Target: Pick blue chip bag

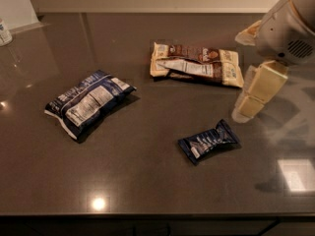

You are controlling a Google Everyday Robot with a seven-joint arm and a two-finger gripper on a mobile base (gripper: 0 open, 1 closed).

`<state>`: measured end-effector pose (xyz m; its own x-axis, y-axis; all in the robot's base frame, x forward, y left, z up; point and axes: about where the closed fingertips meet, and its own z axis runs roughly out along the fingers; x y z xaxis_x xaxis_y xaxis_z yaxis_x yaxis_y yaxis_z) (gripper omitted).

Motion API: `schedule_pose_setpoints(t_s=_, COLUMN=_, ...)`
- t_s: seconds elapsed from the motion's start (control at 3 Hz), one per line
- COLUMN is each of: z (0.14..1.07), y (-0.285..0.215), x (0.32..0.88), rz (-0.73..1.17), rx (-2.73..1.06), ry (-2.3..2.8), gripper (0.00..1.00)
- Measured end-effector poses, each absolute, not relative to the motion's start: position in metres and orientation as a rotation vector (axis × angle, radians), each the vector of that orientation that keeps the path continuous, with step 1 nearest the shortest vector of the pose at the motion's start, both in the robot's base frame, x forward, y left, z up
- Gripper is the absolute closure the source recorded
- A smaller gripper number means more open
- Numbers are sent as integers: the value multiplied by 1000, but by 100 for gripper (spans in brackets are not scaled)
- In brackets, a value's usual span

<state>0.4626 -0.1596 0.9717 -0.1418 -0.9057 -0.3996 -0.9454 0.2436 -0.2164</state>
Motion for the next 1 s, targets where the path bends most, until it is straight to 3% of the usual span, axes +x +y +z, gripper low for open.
schedule_pose_setpoints(t_s=1.0, z=935, y=-43, x=507, rz=349, rx=-1718, ry=1846, gripper=0)
